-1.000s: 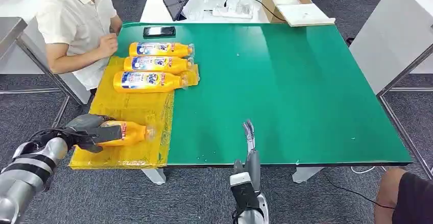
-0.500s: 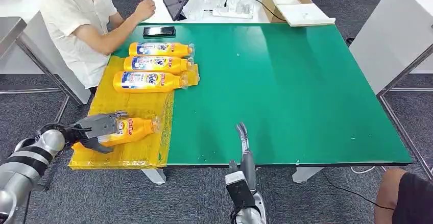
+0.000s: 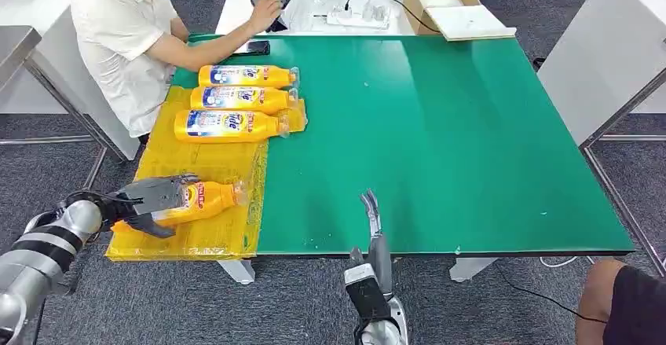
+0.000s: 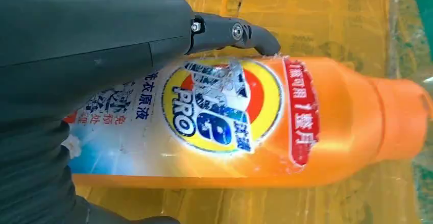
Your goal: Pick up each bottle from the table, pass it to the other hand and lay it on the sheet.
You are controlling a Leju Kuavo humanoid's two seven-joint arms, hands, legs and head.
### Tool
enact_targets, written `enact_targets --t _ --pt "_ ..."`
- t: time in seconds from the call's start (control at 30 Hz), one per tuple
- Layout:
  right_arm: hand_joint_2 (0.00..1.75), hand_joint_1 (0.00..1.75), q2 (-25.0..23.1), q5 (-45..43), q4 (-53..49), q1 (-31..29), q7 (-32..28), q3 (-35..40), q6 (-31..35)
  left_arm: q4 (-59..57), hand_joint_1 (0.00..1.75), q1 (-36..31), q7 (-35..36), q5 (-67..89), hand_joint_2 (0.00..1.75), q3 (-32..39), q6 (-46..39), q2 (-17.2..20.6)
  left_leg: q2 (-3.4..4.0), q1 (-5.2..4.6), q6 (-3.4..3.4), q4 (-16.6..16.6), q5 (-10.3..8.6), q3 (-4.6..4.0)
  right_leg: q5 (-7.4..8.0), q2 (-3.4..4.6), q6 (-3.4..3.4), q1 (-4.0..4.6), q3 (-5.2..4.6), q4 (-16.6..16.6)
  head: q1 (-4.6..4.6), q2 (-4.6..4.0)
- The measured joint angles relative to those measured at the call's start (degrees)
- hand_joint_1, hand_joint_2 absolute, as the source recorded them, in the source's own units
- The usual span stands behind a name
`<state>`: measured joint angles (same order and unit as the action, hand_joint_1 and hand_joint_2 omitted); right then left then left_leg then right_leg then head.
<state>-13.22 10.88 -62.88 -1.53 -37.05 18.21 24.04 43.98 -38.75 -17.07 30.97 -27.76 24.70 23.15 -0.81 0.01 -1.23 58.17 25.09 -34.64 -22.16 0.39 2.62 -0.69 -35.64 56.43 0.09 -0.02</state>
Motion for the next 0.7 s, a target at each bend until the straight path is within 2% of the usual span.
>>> enact_targets --t 0.4,0.47,0.53,0.7 --pt "0.0 0.0 0.0 0.42 2.12 -0.64 -0.68 -0.15 0.81 1.62 0.0 0.56 1.57 -8.76 1.75 -3.71 -7.83 -0.18 0.0 0.0 0.0 0.0 0.0 0.0 0.0 0.0 0.0 0.0 -0.01 -0.01 0.02 0.0" --pt "0.0 0.0 0.0 0.52 2.32 -0.56 -0.68 -0.17 1.2 4.53 0.0 2.63 0.02 -11.63 1.75 -2.51 -11.17 -1.47 0.0 -0.04 0.0 0.0 0.01 0.0 0.0 0.0 0.0 -0.03 -0.02 -0.02 -0.04 0.0" --pt "0.0 0.0 0.0 0.59 2.34 -0.35 -0.68 -0.31 1.38 9.54 0.0 5.37 1.8 -12.35 1.75 -0.56 -13.82 -3.24 -0.09 -0.05 -0.01 0.0 0.01 -0.01 -0.01 -0.01 0.0 -0.04 0.0 -0.03 -0.02 0.0" --pt "0.0 0.0 0.02 0.68 2.36 0.09 -0.63 -0.46 1.6 17.76 0.0 10.03 4.13 -12.37 1.75 1.64 -14.79 -5.66 0.13 -0.09 -0.01 0.0 0.05 -0.05 0.02 0.07 0.02 -0.07 -0.07 -0.05 0.0 0.0"
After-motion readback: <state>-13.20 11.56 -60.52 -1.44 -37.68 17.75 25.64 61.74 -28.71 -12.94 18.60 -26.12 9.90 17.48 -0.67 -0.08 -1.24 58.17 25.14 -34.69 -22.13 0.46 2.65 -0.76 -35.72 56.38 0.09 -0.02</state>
